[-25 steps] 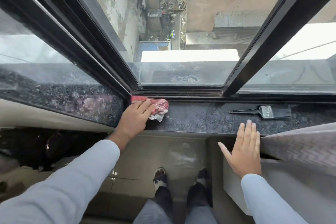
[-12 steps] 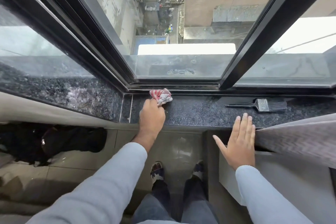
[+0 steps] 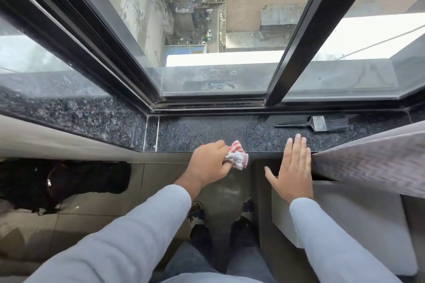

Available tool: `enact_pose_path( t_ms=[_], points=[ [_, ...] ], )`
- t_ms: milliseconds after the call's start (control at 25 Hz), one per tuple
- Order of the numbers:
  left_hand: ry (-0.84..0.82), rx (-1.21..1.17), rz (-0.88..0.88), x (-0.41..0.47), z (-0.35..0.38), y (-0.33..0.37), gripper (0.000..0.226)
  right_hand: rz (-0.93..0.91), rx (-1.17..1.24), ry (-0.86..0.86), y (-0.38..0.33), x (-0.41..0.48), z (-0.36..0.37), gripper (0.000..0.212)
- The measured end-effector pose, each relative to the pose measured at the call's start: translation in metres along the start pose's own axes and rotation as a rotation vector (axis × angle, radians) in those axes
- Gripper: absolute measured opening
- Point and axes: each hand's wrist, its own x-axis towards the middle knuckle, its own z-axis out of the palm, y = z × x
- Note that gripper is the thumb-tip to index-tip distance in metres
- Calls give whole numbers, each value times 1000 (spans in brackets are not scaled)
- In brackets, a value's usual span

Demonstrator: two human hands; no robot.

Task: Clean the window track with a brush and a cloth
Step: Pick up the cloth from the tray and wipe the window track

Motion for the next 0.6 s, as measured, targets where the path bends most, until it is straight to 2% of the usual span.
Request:
enact_pose_path(
  t_ms=[80,120,160,240,400,480,560,600],
  points=[
    [-263,83,98,-20,16,-1,27,-9,2,-21,0,2,-4,109],
    [-373,121,91,-37,24,-1,27,-12,9,-33,1,2,-7,112],
    [-415,118,38,-53,29,-1,26,-18,22,-38,2,2,-9,113],
    [-373,77,-34,-66,34,-5,29,-43,45,-47,5,-5,-12,109],
    [-135,8,142,-27,7,23,40,-127,123,-76,38,-62,-7,92],
    [-215,-5,462,16,18,104,37,195,193,-85,91,-152,11,91],
    [-259,-6,609,36,22,162,36,401,253,-143,116,-220,35,101],
    [-246,-38,650,42,19,175,36,445,277,-152,120,-233,40,105]
  ],
)
